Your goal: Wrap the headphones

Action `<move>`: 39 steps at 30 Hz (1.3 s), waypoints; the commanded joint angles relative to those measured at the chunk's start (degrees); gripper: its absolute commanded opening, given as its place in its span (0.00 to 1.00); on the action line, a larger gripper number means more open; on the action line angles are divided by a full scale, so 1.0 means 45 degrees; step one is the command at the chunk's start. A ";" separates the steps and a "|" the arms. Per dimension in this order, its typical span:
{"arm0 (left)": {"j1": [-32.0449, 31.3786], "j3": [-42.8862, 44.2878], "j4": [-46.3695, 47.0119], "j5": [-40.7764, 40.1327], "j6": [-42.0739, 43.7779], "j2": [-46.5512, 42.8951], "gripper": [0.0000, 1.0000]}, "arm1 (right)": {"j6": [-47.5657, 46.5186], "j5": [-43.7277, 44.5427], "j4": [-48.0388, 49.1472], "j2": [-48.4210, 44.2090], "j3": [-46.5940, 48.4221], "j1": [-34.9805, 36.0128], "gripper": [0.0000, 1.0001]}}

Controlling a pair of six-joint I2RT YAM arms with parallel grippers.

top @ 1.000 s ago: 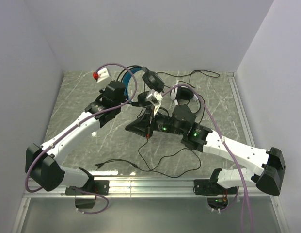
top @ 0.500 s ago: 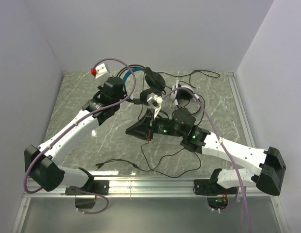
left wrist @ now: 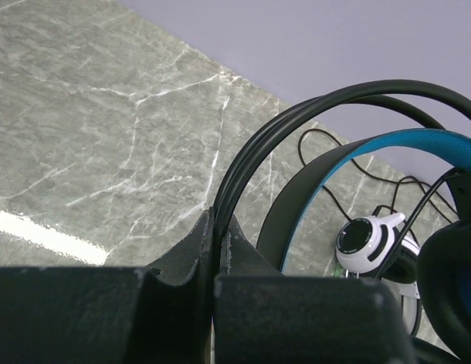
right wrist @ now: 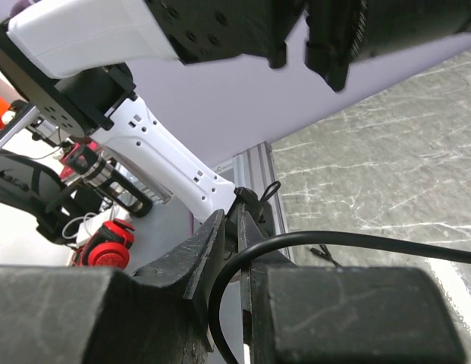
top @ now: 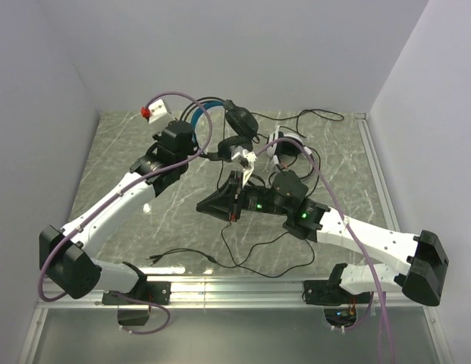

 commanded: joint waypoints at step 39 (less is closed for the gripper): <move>-0.0745 -0.6041 0.6637 -0.1207 0.1049 -0.2119 0.00 | 0.0717 -0.1494 -0.0925 0.0234 0.4471 -0.2711 0.16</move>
